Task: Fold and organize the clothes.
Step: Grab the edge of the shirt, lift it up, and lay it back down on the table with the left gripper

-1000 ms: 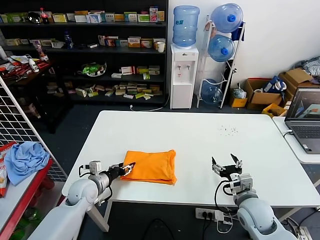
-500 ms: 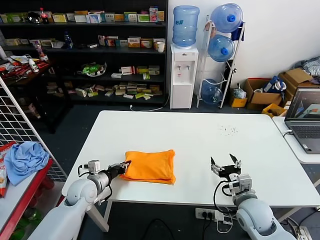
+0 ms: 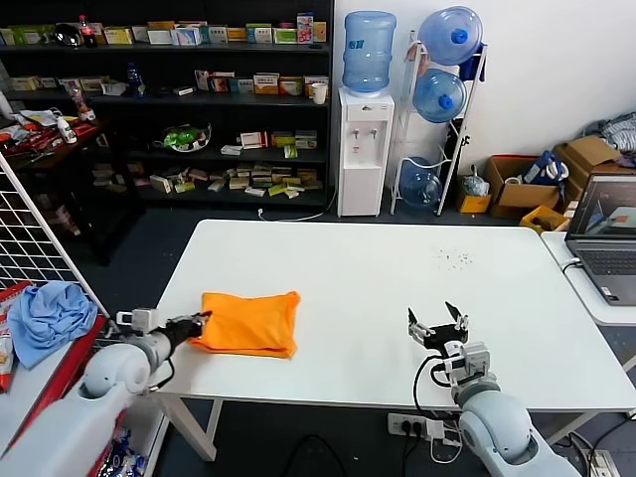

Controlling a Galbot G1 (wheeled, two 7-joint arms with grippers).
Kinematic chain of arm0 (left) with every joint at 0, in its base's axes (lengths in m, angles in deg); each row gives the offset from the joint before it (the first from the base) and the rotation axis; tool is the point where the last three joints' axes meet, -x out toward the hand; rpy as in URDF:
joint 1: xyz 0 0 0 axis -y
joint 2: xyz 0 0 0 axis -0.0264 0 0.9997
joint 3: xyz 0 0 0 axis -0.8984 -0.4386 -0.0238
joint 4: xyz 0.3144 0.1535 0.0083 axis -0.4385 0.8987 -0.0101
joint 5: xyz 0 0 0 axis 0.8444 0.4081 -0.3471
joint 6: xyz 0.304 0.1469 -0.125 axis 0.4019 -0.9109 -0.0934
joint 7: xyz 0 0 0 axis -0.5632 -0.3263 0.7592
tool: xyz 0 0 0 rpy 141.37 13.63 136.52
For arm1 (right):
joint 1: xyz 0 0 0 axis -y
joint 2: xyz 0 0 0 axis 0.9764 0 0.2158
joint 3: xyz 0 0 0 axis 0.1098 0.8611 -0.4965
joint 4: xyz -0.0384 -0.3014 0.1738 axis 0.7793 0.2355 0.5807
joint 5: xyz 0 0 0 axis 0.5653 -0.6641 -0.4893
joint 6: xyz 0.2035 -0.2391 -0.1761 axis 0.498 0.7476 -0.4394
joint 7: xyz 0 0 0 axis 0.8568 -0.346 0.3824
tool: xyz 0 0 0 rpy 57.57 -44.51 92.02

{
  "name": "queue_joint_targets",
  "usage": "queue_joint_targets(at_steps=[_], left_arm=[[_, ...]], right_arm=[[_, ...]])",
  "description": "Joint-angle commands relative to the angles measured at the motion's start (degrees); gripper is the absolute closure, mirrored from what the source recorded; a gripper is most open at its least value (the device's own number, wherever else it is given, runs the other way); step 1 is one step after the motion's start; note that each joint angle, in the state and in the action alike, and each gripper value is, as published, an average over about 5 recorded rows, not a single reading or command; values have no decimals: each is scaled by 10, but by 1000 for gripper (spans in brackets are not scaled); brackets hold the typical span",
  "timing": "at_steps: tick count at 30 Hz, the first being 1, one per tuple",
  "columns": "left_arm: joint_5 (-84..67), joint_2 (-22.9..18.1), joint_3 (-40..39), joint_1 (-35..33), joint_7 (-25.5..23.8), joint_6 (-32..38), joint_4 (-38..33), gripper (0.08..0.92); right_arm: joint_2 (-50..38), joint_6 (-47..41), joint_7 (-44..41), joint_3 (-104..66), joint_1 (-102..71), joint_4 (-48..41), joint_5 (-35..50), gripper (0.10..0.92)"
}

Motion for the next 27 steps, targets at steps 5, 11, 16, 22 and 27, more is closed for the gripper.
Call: queue_joint_targets(at_steps=[5,11,16,22,27], left_arm=[[244,195,16,40,-15,58,78,869],[274,240,7,53,-21,70,73,869],[278,257,-3,61,-22,76,73,869],[254,221,-8,50,-8,67,39,869],[247,165,-11,20,17,61,-25,869]], right_arm=[[9,1,-2,27,23,-6,-9,203],[8,2,-2,27,25,-6,-8,203],[8,4,-3,24,22,-5,-9,203],[7,6,-4,19,15,-9,-17,203],[11,8,-5,16,7,-12,-27,203]])
